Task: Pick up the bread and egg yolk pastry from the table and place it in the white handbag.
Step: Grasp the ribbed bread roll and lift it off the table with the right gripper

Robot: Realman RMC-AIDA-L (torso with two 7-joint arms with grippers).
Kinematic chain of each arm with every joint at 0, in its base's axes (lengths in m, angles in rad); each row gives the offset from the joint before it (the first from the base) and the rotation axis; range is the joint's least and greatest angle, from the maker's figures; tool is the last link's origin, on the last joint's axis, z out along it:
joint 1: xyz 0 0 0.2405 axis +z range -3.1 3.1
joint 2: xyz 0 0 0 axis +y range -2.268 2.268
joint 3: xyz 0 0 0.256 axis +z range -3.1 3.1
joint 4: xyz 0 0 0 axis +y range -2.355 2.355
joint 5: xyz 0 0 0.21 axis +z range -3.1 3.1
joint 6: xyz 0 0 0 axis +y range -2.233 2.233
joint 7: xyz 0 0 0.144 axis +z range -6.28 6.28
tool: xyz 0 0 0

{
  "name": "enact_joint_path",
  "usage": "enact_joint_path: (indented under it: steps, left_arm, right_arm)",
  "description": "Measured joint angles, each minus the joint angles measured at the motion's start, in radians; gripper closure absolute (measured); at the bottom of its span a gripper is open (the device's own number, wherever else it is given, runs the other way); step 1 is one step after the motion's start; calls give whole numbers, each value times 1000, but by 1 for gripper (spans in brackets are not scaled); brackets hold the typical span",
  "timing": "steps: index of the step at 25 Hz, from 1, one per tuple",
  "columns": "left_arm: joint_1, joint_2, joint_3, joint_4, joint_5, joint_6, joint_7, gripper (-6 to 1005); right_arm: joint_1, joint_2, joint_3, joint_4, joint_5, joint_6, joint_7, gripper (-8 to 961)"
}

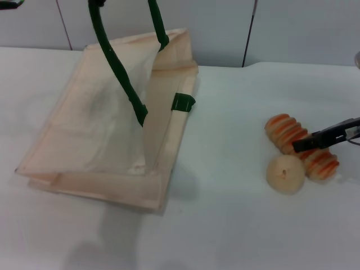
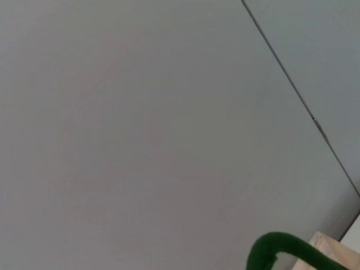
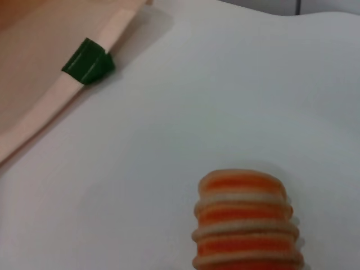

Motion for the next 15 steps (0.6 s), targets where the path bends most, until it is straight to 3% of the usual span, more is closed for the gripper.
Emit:
enact_joint_path:
  steps: [8, 15]
  left_arm:
    - [5, 0, 0, 0, 0, 3, 0, 886]
    - [7, 0, 0, 0, 2, 7, 0, 886]
  right_arm:
    - [3, -2, 0, 9, -1, 2, 3, 392]
    - [3, -3, 0, 13, 0, 7, -1, 460]
